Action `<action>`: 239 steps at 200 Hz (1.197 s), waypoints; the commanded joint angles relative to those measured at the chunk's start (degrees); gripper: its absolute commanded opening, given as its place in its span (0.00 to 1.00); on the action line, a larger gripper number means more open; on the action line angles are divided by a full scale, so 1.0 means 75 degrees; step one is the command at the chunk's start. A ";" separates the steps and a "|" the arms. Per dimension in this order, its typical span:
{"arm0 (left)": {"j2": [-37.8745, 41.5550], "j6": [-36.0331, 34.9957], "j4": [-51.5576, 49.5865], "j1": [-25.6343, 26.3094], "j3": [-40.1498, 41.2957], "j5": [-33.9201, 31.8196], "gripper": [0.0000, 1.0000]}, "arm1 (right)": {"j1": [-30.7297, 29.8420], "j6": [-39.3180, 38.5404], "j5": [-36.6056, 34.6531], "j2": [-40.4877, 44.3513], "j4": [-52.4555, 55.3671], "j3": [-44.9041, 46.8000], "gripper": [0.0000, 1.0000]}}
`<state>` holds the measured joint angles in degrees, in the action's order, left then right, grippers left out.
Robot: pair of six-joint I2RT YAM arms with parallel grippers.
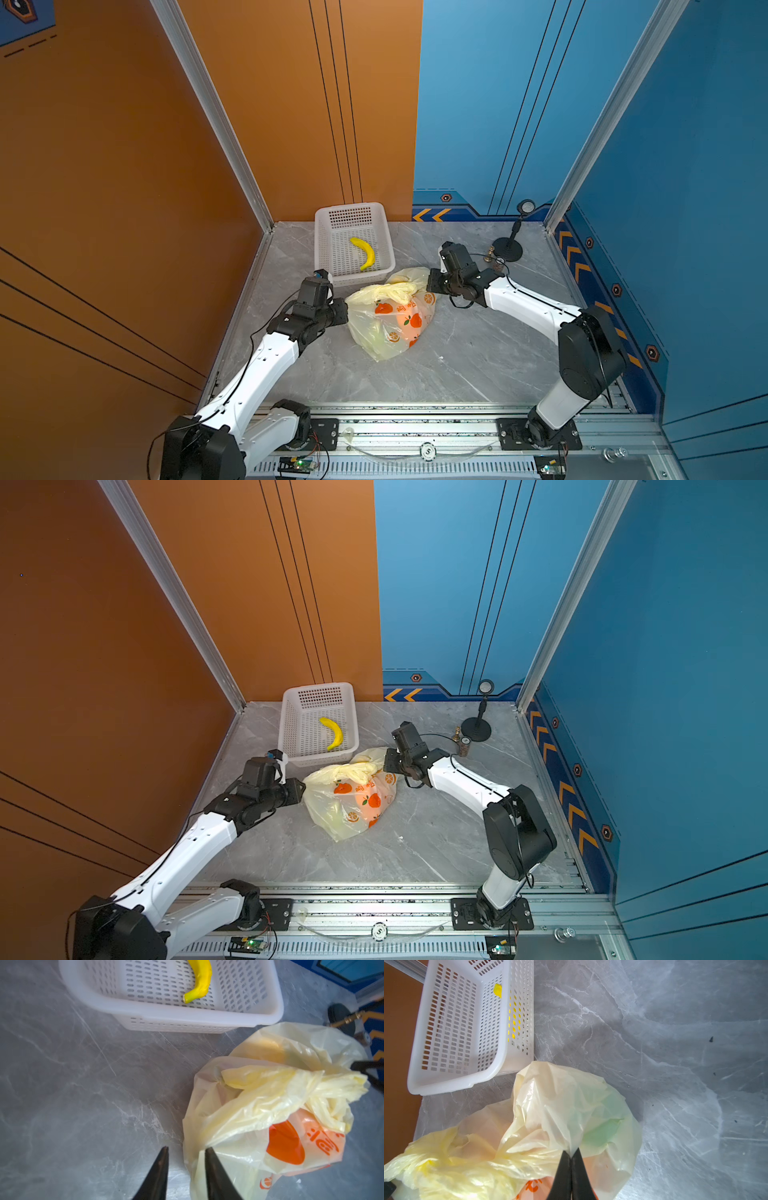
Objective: Untie the knot of the plastic bag and take out the fruit
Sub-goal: Untie the plastic bag at the center of the table.
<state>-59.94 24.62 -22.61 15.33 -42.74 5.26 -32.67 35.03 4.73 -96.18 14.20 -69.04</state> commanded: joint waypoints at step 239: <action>-0.2102 -0.1274 -0.0979 -0.0011 -0.2770 -0.0027 0.04 | 0.0808 0.0727 0.0652 0.1206 -0.0766 0.1314 0.00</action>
<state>-78.98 12.78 -30.70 16.82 -64.90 7.64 -29.04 37.80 9.69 -89.43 10.20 -62.85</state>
